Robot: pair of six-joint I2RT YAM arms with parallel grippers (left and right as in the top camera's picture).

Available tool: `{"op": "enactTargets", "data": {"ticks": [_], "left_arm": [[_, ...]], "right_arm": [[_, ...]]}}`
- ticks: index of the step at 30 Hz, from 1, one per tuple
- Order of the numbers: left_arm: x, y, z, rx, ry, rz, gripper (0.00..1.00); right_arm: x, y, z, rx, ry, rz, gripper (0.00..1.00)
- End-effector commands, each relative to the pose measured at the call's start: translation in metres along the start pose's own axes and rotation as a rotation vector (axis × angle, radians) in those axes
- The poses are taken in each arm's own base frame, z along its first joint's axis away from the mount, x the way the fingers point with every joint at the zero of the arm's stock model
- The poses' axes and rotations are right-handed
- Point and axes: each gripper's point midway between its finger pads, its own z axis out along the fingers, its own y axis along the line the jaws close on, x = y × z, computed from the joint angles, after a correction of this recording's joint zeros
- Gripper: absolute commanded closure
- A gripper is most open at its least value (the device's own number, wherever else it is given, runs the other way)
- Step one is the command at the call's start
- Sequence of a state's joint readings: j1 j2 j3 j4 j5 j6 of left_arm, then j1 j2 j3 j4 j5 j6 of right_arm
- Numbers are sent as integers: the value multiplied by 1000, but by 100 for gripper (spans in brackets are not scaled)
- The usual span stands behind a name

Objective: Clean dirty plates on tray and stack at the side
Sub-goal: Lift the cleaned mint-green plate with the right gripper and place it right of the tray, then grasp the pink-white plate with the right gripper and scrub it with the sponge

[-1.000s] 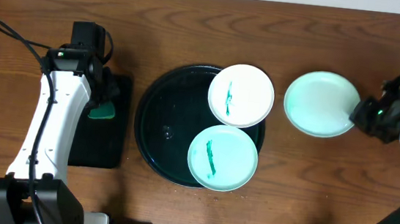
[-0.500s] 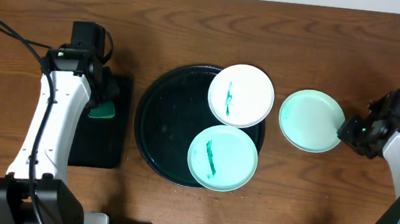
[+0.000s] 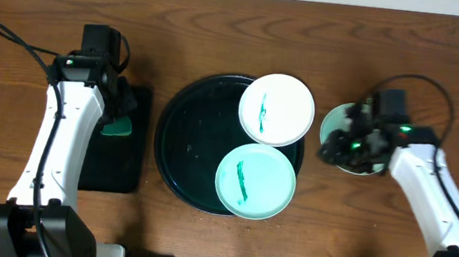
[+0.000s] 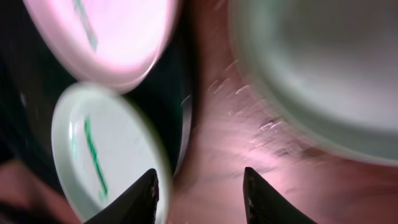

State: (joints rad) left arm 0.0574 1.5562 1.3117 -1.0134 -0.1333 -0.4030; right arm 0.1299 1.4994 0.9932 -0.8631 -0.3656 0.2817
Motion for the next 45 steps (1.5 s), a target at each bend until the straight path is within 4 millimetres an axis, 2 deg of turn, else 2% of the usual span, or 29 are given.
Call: {"op": "enactTargets", "data": {"ticks": [1,7,11,12,14,18,20,26,29,32,34,36,39,43,45], "left_arm": [[-4,1,-1,-4,-9,7,93],[-4,1,-1,-5,-7,8,93],[-2,2,-1,-9,1,9,93],[-2,2,-1,-9,3,10,93],[0,3,-1,-12,7,11,93],[0,4,-1,-14,11,12,93],[0,3,-1,-14,11,12,93],[0,3,-1,-13,11,11,93],[2,3,-1,-14,16,15,93],[6,-2,-1,18,36,16,93],[9,-8,-1,51,54,16,93],[11,-10,0,61,62,19,93],[15,-14,1,86,81,21,93],[25,-30,0,156,115,57,93],[32,-45,0,204,128,83,93]], "right_arm": [[22,14,23,83,86,-59,58],[43,24,57,146,177,-139,63],[50,25,71,175,211,-150,83],[50,26,72,174,211,-153,92],[49,27,71,170,203,-156,99],[43,36,64,150,175,-163,99],[39,49,58,122,155,-186,99],[22,121,50,-14,46,-311,99],[15,146,63,-55,-4,-311,99],[13,152,86,-50,-8,-286,99],[16,149,105,-34,21,-256,99],[18,147,116,-26,51,-243,99],[19,145,124,-12,88,-232,99],[19,141,135,23,133,-217,99],[19,140,140,44,158,-207,99]]}}
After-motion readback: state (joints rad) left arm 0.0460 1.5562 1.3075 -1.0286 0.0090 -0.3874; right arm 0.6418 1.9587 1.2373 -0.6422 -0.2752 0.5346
